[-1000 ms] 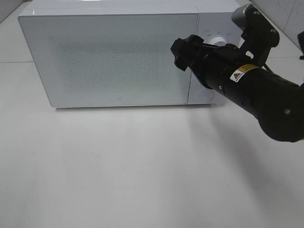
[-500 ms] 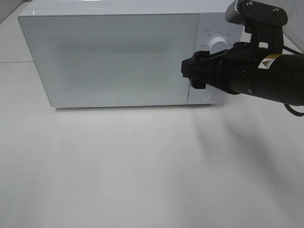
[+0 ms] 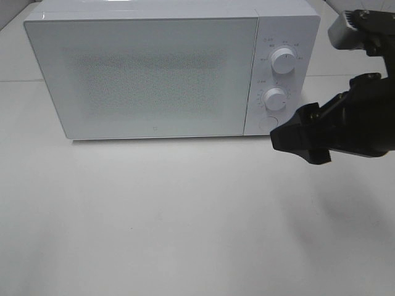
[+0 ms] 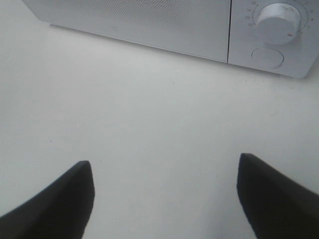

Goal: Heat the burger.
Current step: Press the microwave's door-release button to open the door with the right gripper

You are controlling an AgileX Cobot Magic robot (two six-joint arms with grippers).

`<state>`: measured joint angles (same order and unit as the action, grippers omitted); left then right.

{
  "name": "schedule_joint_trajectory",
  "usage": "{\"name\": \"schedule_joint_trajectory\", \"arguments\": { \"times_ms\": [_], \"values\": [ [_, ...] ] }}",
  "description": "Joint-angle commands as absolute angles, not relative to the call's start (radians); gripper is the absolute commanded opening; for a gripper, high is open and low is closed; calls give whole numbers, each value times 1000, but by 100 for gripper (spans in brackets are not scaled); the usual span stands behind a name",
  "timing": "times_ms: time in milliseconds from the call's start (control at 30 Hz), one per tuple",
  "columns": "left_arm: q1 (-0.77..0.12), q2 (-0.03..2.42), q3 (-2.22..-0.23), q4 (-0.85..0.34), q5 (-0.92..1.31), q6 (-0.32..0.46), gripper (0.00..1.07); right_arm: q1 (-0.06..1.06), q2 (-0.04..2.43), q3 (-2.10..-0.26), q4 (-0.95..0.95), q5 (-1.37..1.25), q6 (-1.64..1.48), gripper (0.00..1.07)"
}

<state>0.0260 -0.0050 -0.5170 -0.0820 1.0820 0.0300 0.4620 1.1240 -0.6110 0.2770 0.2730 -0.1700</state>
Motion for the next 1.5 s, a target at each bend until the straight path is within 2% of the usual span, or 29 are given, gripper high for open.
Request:
{"name": "schedule_joint_trajectory", "arguments": {
  "times_ms": [33, 200, 367, 800, 967, 1133, 1333, 1500],
  "values": [
    [28, -20, -517, -90, 1071, 32, 98, 455, 1066, -615, 239, 358, -162, 71],
    [28, -20, -517, -90, 1071, 32, 98, 455, 940, -615, 78, 522, -50, 71],
    [28, -20, -517, -90, 1071, 32, 98, 455, 866, -615, 9, 630, 0, 71],
    [28, -20, -517, -90, 1071, 32, 98, 449, 515, -558, -25, 825, 35, 71],
    [28, -20, -517, -90, 1071, 32, 98, 368, 425, -521, -22, 862, 43, 77],
    [28, -20, -517, -90, 1071, 32, 98, 201, 273, -519, -25, 885, 26, 78],
    [28, -20, -517, -90, 1071, 32, 98, 124, 177, -511, -25, 932, 30, 76],
    [28, -20, -517, -90, 1071, 32, 98, 102, 130, -496, -27, 956, 38, 76]
  ]
}}
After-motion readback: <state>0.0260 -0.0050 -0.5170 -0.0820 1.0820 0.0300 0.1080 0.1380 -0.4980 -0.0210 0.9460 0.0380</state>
